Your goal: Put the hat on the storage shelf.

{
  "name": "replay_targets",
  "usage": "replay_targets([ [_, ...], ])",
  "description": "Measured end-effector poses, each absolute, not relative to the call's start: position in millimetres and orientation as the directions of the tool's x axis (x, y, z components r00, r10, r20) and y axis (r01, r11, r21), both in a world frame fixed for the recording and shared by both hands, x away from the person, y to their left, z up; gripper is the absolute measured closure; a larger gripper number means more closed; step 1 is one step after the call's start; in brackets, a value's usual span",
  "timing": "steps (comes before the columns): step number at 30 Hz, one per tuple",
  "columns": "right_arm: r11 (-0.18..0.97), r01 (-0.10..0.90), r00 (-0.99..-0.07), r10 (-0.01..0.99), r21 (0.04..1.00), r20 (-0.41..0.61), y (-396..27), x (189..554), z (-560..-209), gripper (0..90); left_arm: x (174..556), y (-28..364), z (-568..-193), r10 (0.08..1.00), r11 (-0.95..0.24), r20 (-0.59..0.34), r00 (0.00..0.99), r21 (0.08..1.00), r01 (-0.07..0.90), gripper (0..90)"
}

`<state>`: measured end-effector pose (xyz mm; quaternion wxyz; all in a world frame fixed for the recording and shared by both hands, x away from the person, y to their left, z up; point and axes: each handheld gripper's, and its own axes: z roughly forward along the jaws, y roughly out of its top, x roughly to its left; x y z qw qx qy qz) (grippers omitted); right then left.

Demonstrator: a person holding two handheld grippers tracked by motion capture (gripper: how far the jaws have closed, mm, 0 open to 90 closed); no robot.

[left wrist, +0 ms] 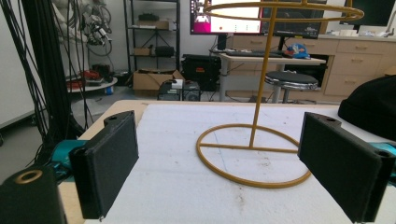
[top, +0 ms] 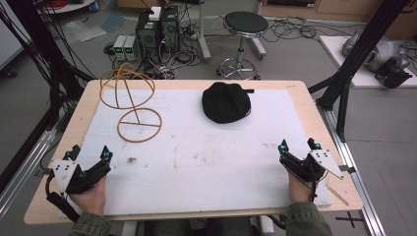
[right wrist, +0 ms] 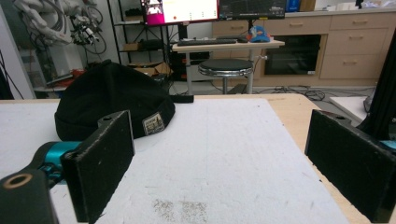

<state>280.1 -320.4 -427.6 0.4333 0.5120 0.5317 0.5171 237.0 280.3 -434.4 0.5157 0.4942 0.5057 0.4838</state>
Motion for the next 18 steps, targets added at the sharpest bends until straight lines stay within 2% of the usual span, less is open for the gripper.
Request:
replay_targets([
  [18, -0.067, 0.097, -0.098, 0.992, 0.993, 0.077, -322.5, 280.0, -428.3, 7.4, 236.9, 281.0, -434.1, 0.998, 0.051, -0.051, 0.03, 0.999, -0.006, 12.6],
])
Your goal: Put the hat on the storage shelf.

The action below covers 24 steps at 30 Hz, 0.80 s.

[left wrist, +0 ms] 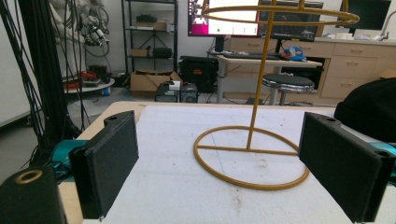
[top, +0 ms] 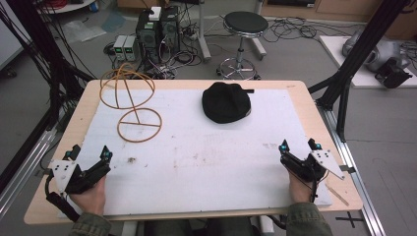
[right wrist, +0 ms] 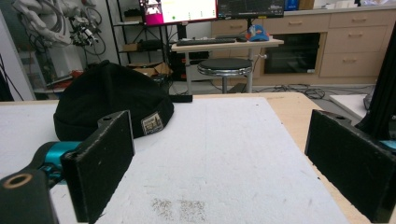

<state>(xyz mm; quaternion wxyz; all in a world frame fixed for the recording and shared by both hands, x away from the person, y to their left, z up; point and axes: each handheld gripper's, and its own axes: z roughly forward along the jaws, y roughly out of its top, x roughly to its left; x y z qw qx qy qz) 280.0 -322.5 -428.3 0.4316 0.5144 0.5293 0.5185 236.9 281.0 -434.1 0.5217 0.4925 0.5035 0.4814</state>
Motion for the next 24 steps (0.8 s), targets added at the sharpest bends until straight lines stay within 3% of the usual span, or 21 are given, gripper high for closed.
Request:
replay_targets([
  [24, -0.062, 0.105, -0.128, 0.989, 0.993, 0.075, -319.9, 283.3, -427.2, 7.3, 237.6, 280.3, -434.1, 0.998, 0.055, -0.055, 0.038, 0.998, -0.001, 12.7],
])
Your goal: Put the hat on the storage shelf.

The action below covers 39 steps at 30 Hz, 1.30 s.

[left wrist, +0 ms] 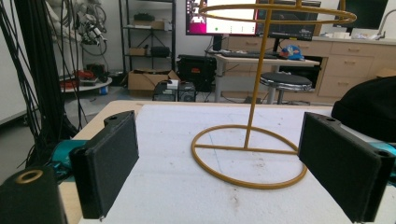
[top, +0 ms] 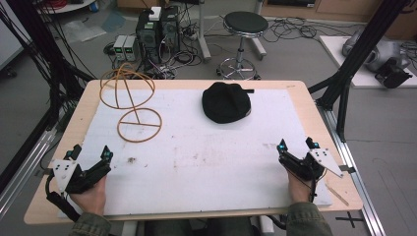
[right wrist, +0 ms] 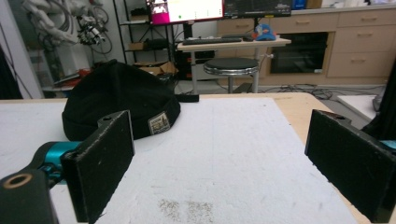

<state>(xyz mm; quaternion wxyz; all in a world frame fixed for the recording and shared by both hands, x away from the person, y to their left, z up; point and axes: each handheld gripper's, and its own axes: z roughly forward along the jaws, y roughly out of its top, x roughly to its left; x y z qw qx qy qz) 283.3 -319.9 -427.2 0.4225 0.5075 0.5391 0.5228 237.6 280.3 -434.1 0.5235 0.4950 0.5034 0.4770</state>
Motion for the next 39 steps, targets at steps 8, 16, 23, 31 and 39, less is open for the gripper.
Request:
replay_targets([
  [8, -0.07, 0.114, -0.138, 0.987, 0.991, 0.085, -321.9, 288.0, -423.6, 7.3, 239.4, 280.6, -434.3, 0.997, 0.051, -0.051, 0.05, 0.999, 0.002, 12.7],
  [16, -0.058, 0.115, -0.193, 0.978, 0.992, 0.079, -322.0, 292.5, -408.7, 7.3, 239.8, 281.2, -434.2, 0.998, 0.05, -0.05, 0.049, 0.999, 0.008, 12.8],
  [23, -0.017, 0.133, -0.214, 0.976, 0.991, 0.045, -317.3, 294.1, -407.0, 7.3, 236.0, 278.7, -432.9, 0.997, 0.046, -0.046, 0.057, 0.999, 0.003, 12.7],
  [31, -0.057, 0.148, -0.239, 0.967, 0.987, 0.091, -312.5, 314.7, -393.7, 7.3, 237.3, 276.7, -432.4, 0.997, 0.036, -0.036, 0.061, 0.999, 0.003, 12.8],
  [39, -0.042, 0.156, -0.279, 0.957, 0.987, 0.085, -304.0, 334.7, -381.7, 7.2, 239.3, 273.7, -433.3, 0.997, 0.028, -0.029, 0.077, 1.0, 0.007, 12.9],
])
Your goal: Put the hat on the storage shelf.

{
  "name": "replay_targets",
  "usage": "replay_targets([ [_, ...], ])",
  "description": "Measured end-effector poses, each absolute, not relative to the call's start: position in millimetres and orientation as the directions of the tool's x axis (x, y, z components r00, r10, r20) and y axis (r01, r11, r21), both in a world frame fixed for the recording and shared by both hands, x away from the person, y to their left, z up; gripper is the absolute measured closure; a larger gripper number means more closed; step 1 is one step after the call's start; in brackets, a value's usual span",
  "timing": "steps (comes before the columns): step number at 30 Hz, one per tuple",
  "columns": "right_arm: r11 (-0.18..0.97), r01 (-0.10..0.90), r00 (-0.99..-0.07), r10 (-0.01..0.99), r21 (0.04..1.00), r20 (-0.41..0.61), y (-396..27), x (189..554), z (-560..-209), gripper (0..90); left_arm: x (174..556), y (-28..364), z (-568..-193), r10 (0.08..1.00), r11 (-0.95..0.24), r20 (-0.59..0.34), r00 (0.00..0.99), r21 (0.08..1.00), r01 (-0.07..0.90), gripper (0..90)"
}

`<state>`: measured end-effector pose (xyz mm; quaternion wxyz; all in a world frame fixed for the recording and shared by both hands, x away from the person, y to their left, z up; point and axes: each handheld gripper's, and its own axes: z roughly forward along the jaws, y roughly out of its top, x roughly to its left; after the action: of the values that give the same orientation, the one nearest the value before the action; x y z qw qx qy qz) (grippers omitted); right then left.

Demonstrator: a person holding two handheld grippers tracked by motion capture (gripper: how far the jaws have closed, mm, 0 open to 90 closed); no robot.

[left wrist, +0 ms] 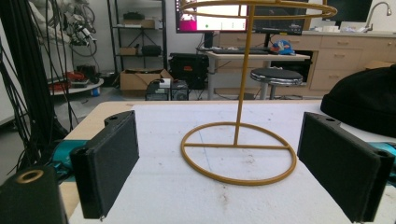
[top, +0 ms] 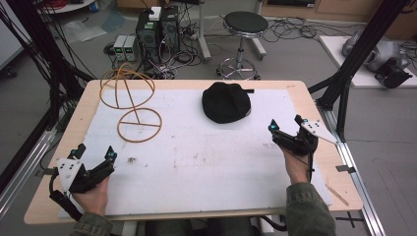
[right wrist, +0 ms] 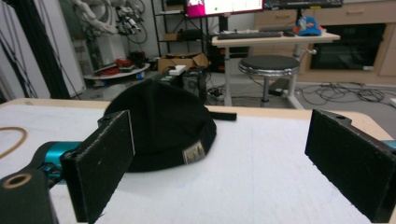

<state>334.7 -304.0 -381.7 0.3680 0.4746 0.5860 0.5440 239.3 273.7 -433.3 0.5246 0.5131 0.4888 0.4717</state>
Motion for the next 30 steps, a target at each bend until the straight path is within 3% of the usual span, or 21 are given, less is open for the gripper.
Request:
replay_targets([
  [30, -0.007, 0.195, -0.251, 0.966, 0.981, 0.057, -271.7, 404.2, -347.1, 7.3, 238.3, 276.3, -432.5, 0.997, 0.042, -0.042, 0.064, 0.999, 0.002, 12.9],
])
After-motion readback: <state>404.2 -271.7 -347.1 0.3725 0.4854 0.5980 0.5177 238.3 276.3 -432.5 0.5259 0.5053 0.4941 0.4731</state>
